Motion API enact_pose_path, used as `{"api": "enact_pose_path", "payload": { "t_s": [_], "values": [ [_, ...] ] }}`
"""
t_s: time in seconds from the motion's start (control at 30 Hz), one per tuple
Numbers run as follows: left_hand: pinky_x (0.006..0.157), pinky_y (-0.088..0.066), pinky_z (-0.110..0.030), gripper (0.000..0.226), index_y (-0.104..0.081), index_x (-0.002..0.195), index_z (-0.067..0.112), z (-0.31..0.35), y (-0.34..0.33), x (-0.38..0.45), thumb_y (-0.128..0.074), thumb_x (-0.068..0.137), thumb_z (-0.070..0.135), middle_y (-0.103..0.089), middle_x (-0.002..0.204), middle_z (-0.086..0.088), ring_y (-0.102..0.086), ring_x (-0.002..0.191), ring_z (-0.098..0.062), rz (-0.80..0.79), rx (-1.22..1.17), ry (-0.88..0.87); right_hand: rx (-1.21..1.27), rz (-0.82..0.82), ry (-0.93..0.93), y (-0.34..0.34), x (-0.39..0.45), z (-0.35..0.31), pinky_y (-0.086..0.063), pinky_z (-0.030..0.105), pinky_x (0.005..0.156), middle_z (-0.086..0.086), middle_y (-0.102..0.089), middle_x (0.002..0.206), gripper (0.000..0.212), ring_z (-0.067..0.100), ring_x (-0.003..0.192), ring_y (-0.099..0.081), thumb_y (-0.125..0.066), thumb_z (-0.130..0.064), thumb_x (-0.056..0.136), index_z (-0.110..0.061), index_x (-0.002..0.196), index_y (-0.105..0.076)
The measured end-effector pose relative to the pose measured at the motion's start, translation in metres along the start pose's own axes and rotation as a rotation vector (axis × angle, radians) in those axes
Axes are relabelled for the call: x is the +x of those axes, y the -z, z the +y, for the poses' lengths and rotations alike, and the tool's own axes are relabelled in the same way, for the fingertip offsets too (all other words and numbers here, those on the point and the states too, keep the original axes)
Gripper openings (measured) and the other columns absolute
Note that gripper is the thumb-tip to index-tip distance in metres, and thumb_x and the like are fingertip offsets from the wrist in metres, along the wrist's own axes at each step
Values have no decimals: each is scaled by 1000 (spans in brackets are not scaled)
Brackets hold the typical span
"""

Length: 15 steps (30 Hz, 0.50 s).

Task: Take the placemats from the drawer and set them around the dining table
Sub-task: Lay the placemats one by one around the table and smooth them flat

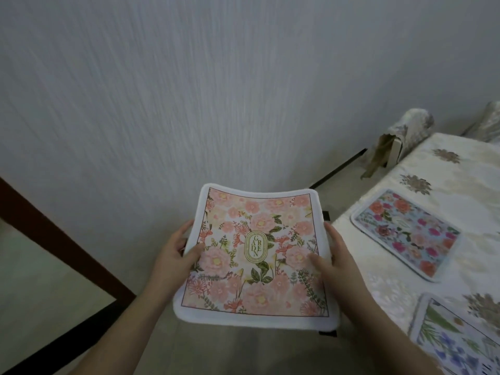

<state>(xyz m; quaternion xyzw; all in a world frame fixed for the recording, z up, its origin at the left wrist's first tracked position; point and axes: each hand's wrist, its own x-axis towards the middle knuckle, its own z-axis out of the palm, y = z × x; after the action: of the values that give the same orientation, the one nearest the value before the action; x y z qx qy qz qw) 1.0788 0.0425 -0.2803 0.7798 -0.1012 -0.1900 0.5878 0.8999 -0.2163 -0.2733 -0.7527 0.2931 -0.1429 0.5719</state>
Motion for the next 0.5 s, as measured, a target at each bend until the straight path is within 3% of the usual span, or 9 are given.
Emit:
{"api": "enact_pose_path", "payload": {
  "t_s": [0.3,0.4,0.5],
  "values": [
    [65,-62,-45,54,-50,136,45,23,-11,66,-67,92,20,-73,108,5,-75,83,-18,-14,-23,2,-103,48,-18,-2,73,5,-49,7,61,-9,-58,127,66,3,103,-62,-60,-12,93,-35,147,-31],
    [57,-61,-39,54,-49,137,43,36,-29,100,-66,92,18,-72,109,3,-75,80,-18,-8,-22,2,-87,66,-16,7,109,5,-53,15,68,-13,-60,121,64,4,98,-65,-61,-13,93,-41,143,-32],
    [60,-61,-42,55,-48,138,43,51,-49,136,-66,93,17,-73,108,3,-75,80,-19,-19,-22,10,-82,74,-34,22,147,6,-56,22,69,-16,-63,117,66,4,91,-69,-61,-15,93,-40,146,-30]
  ]
}}
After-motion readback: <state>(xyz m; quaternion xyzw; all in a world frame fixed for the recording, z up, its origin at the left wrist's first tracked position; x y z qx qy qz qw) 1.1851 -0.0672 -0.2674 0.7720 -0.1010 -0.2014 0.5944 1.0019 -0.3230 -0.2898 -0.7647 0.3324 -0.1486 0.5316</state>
